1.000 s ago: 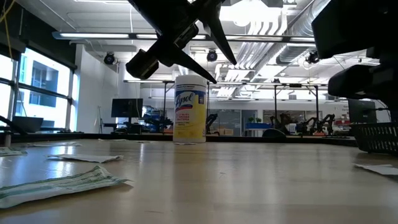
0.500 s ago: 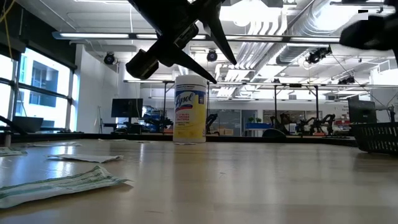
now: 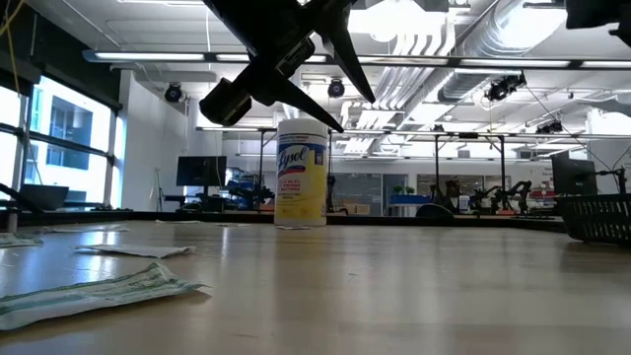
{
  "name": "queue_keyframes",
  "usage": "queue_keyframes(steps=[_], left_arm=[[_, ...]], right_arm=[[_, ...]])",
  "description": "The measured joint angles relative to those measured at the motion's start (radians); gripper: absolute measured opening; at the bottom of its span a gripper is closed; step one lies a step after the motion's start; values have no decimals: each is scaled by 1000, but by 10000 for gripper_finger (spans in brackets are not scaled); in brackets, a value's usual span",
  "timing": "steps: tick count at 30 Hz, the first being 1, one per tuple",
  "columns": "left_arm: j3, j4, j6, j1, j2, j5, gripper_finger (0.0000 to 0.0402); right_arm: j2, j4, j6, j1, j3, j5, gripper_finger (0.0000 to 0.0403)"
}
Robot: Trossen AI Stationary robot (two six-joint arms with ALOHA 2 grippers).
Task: Pick & Place First Aid Supplies
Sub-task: Put the white towelette sachet into the left black bin
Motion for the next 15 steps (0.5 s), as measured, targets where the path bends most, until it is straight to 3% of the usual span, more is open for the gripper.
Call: queue_keyframes(steps=[15], left_arm=[[0, 0, 0, 0, 0, 0, 163]], right_arm=[[-236, -27, -34, -49, -14, 71, 0]])
